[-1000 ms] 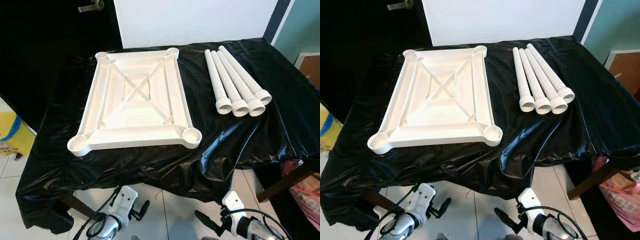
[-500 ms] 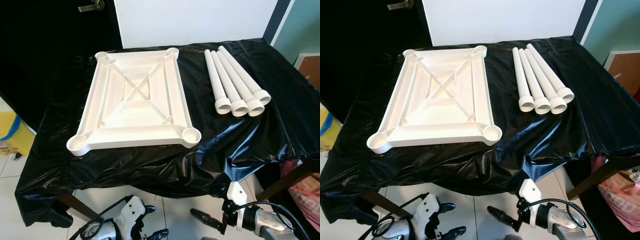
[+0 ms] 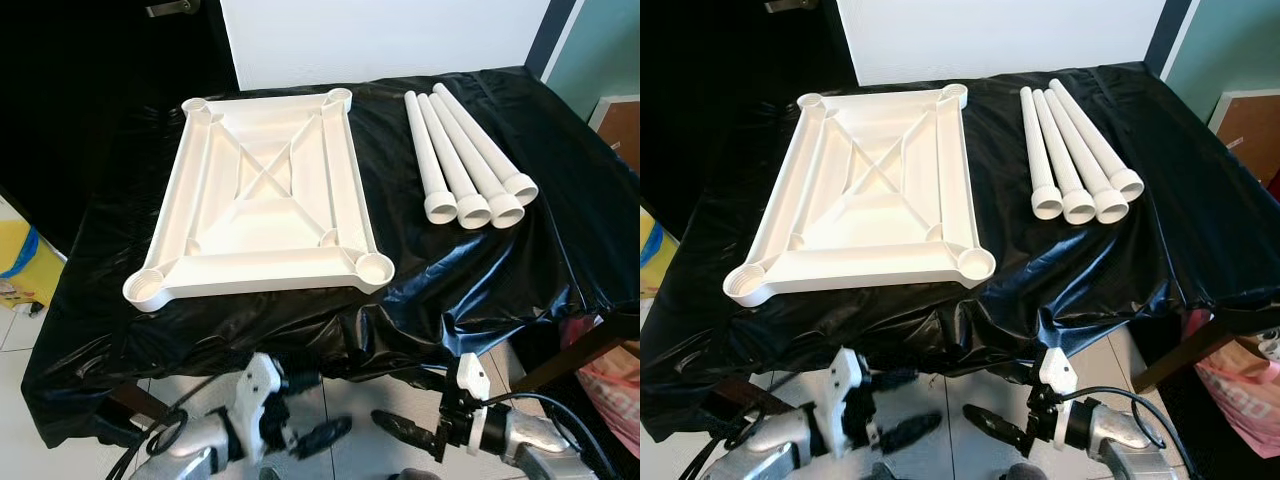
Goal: Building children table
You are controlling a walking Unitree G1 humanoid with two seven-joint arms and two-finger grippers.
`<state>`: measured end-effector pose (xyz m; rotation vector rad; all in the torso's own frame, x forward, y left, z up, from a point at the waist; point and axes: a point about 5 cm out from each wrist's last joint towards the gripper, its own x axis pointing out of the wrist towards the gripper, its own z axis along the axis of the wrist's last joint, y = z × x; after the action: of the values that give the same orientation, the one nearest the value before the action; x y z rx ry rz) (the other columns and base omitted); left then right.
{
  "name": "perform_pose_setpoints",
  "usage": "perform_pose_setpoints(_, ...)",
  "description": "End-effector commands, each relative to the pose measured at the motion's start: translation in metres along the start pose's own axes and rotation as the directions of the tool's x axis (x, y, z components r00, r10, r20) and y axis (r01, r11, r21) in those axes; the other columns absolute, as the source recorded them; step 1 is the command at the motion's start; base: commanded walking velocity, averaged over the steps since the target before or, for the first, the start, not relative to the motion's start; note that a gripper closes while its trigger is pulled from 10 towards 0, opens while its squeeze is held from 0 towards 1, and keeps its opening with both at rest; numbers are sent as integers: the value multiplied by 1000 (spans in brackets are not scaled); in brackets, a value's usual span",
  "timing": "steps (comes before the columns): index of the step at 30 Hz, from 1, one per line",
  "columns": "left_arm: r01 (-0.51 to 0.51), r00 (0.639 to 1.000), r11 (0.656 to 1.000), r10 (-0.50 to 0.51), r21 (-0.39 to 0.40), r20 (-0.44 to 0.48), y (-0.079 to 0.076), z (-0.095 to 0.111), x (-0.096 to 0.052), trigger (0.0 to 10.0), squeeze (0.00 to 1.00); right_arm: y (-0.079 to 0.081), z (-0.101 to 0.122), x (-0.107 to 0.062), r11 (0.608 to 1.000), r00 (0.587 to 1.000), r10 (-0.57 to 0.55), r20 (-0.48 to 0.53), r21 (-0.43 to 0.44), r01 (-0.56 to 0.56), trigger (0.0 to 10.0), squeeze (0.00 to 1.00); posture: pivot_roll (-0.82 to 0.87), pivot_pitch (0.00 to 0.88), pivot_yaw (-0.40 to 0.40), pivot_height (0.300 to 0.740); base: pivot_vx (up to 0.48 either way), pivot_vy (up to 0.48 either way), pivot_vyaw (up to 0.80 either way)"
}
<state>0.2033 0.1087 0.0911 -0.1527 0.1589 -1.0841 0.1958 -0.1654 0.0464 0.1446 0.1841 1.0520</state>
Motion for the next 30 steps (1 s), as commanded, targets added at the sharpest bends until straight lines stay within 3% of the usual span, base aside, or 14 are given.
perform_pose_setpoints(1,-10,1000,1000,10,-21,-18,3,1,-4,10000,0,0,4,-6,999,1000,-15,14,33,14,10000,0,-108,63,56,740,0,0,0)
perform_pose_setpoints(11,-13,999,999,15,-48,33,1,18,0,10000,0,1,8,-14,998,999,15,33,66,-17,10000,0,-117,57,67,740,0,0,0)
perform_pose_setpoints(16,-27,997,998,31,-49,65,2,25,5,10000,0,3,3,-22,997,999,47,-17,60,-46,10000,0,-133,60,71,740,0,0,0)
perform_pose_setpoints(23,-104,991,994,107,-34,81,12,32,23,10000,0,10,-14,-52,1000,979,20,-205,11,-18,10000,0,-174,64,85,740,0,0,0)
perform_pose_setpoints(30,-155,983,988,156,-17,94,17,37,34,10000,0,16,-17,-64,1000,973,-17,-229,19,22,10000,0,-208,64,107,740,0,0,0)
